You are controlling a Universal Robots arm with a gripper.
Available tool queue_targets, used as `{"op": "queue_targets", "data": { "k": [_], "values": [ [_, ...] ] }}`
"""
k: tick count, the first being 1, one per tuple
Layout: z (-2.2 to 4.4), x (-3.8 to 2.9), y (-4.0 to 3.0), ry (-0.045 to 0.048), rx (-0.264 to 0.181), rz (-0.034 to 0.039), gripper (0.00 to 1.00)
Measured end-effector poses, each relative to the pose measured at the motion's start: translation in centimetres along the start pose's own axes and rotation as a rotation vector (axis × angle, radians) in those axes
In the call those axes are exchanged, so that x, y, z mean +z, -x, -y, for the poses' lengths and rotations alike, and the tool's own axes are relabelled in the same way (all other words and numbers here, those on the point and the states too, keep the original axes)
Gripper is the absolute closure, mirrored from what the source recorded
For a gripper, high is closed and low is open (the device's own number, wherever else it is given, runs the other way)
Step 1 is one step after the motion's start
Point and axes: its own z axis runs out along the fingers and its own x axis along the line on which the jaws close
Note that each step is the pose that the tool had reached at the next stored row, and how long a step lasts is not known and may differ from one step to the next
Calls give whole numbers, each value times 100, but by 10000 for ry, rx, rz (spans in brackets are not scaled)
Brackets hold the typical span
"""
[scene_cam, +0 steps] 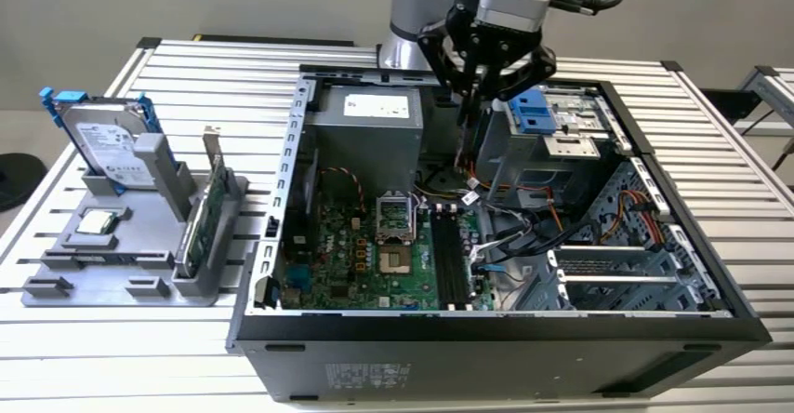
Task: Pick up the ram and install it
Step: 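Insert the ram into the slot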
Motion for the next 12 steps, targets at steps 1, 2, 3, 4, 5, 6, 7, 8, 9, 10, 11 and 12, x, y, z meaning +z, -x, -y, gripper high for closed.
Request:
{"op": "queue_targets", "data": {
  "k": [1, 2, 3, 4, 5, 6, 7, 8, 9, 10, 11, 12],
  "values": [
    [0, 0, 0, -4, 101, 1, 100],
    [0, 0, 0, -9, 208, 2, 100],
    [0, 0, 0, -13, 324, 3, 100],
    [0, 0, 0, -18, 430, 4, 100],
    [0, 0, 0, -21, 539, 4, 100],
    [0, 0, 0, -26, 642, 5, 100],
    [0, 0, 0, -30, 749, 5, 100],
    [0, 0, 0, -35, 862, 7, 100],
    [0, 0, 0, -39, 967, 7, 100],
    [0, 0, 0, -43, 1070, 8, 100],
    [0, 0, 0, -45, 1131, 8, 100],
    [0, 0, 0, -46, 1147, 9, 100]
  ]
}}
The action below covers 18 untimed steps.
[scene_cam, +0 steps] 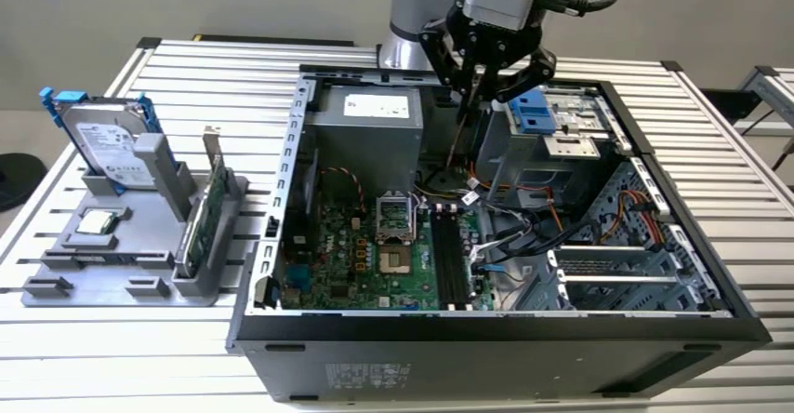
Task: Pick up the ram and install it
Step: 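Insert the ram into the slot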
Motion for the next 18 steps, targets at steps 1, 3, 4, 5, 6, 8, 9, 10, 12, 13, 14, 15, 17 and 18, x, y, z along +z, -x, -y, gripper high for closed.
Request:
{"op": "queue_targets", "data": {
  "k": [1, 3, 4, 5, 6, 8, 9, 10, 12, 13, 14, 15, 17, 18],
  "values": [
    [0, 0, 0, 0, 0, 0, 100],
    [5, 0, 2, -1, -26, -2, 100],
    [11, 1, 5, 1, -51, -3, 100],
    [17, 1, 7, 3, -101, -4, 100],
    [23, 1, 9, 6, -194, -5, 100],
    [31, 3, 12, 16, -439, -6, 100],
    [34, 4, 14, 22, -562, -7, 100],
    [37, 6, 15, 26, -699, -8, 100],
    [39, 6, 16, 37, -977, -11, 100],
    [39, 6, 16, 43, -1136, -12, 100],
    [40, 6, 17, 50, -1285, -13, 100],
    [40, 7, 17, 56, -1440, -14, 100],
    [40, 7, 17, 70, -1800, -16, 100],
    [40, 7, 17, 77, -1969, -18, 100]
  ]
}}
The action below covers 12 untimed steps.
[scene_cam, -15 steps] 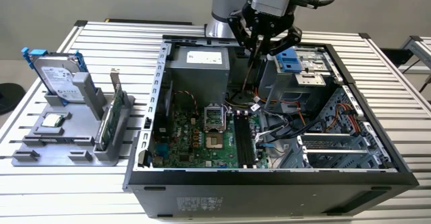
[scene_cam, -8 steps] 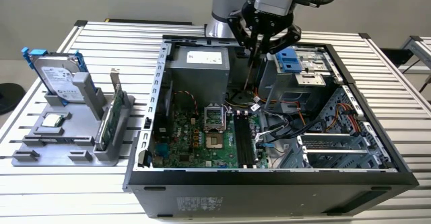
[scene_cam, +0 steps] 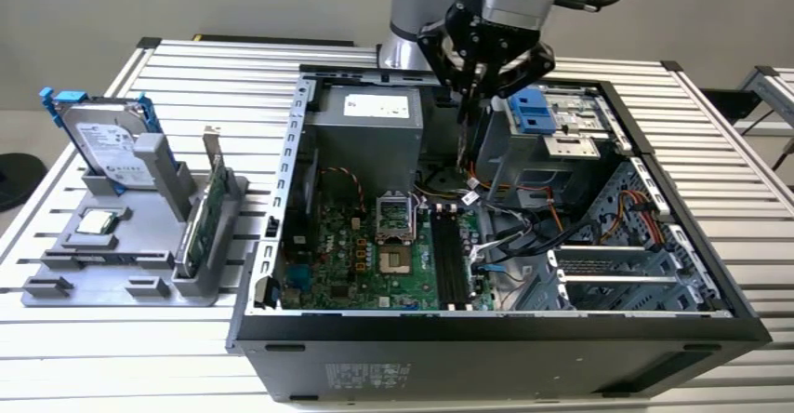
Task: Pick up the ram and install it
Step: 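Insert the ram into the slot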
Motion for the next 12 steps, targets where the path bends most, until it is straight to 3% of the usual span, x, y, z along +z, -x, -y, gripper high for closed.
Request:
{"op": "queue_targets", "data": {
  "k": [8, 12],
  "values": [
    [0, 0, 0, 45, -1117, -8, 100],
    [1, 10, 0, 47, -1220, -10, 100]
  ]
}}
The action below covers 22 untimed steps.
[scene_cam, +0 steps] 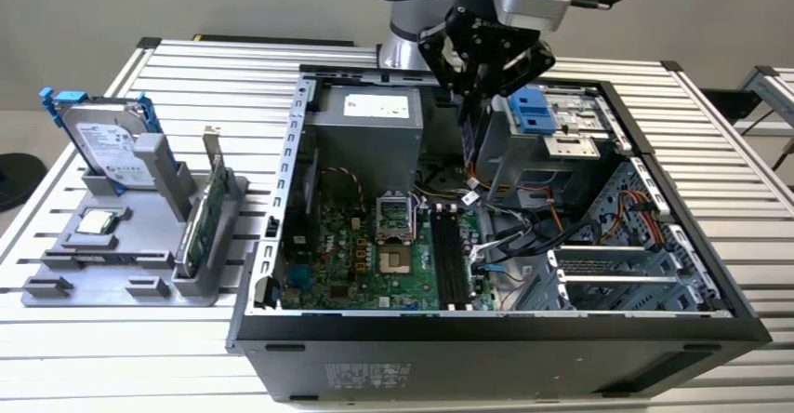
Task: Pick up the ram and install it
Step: 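Insert the ram into the slot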
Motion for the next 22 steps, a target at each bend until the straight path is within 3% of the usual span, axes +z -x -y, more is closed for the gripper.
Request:
{"op": "queue_targets", "data": {
  "k": [12, 22],
  "values": [
    [7, 49, -88, 2, -31, 0, 100],
    [8, 87, -111, 2, -33, 0, 100]
  ]
}}
